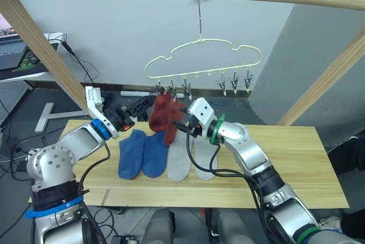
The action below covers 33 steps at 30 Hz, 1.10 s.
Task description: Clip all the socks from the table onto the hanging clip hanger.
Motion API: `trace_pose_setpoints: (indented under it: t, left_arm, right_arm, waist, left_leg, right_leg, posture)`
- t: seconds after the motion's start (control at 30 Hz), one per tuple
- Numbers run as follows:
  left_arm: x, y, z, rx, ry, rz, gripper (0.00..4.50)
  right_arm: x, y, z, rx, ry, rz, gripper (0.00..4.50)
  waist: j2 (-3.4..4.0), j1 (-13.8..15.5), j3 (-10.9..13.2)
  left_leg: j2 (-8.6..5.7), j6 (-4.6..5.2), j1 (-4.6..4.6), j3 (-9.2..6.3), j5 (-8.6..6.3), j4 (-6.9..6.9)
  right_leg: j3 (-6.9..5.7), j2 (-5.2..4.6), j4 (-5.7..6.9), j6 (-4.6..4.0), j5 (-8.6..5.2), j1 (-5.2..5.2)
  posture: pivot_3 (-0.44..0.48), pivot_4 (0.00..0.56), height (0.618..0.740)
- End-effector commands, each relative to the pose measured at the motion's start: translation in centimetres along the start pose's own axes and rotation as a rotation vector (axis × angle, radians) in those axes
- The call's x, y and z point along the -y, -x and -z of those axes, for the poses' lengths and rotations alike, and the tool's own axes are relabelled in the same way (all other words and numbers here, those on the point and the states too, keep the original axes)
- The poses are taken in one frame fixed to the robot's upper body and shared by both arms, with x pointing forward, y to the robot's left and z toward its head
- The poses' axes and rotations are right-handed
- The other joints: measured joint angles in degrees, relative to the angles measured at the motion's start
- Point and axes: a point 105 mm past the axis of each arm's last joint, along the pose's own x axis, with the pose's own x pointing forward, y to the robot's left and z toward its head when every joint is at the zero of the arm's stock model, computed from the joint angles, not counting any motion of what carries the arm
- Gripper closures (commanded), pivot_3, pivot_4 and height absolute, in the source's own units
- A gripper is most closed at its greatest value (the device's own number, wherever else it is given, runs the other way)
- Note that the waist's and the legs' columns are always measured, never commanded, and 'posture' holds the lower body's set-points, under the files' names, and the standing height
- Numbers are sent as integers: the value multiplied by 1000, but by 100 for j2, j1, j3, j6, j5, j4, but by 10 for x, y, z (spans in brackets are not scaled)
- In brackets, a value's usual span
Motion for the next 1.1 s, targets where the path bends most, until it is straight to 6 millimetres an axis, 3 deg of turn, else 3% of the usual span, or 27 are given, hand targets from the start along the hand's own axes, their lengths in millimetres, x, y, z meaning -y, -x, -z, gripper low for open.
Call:
trace_pose_setpoints:
  t: [0.03,0.07,0.33,0.47,0.57,0.77,0.87,1.1]
  left_arm:
    - [13,-3,12,-70,-243,2,0]
    - [12,-4,24,-120,-319,-9,0]
    - [15,-12,53,-196,-557,-18,0]
    - [38,-29,40,21,-609,2,0]
    - [39,-41,41,83,-676,-58,650]
    - [48,-60,42,160,-668,-83,2522]
    - [54,-75,41,200,-678,-85,2522]
    - [50,-95,40,232,-709,-114,2522]
  right_arm:
    - [1,14,-4,27,-16,-3,449]
    - [0,17,-2,22,-29,-12,31]
    - [11,38,-6,31,-121,45,31]
    - [33,77,-11,22,-160,119,31]
    - [45,93,-20,33,-168,169,0]
    - [47,105,-39,90,-194,130,0]
    - [47,113,-53,138,-215,93,0]
    - [49,115,-62,144,-203,92,0]
  waist:
    - [-1,19,-1]
    - [1,22,0]
    - [3,93,1]
    - [11,190,6]
    - [11,205,6]
    - [11,139,6]
    - [11,141,6]
    - [8,123,4]
  left_leg:
    - [1,0,-1,0,0,-1]
    - [-1,-1,-2,-1,-1,-1]
    - [6,-2,0,6,-1,-9]
    - [3,-1,-5,9,-1,-9]
    - [-6,0,-13,13,-2,-6]
    - [3,1,-7,22,-3,-6]
    - [2,2,-7,26,-2,-3]
    - [-4,3,-8,40,-2,6]
  right_leg:
    - [-1,0,-2,0,0,0]
    - [-2,-2,-3,-1,1,0]
    - [3,3,-5,-10,-3,-6]
    - [3,-1,-10,-12,-5,-4]
    - [7,-7,-25,-11,-4,-3]
    - [6,4,-13,-9,-3,-3]
    - [-2,9,-6,-9,-4,-2]
    - [5,10,-7,-6,-2,0]
  posture:
    - [90,180,740]
    - [90,180,740]
    - [86,185,740]
    - [82,188,740]
    - [70,191,740]
    - [44,185,740]
    - [28,183,740]
    - [3,186,740]
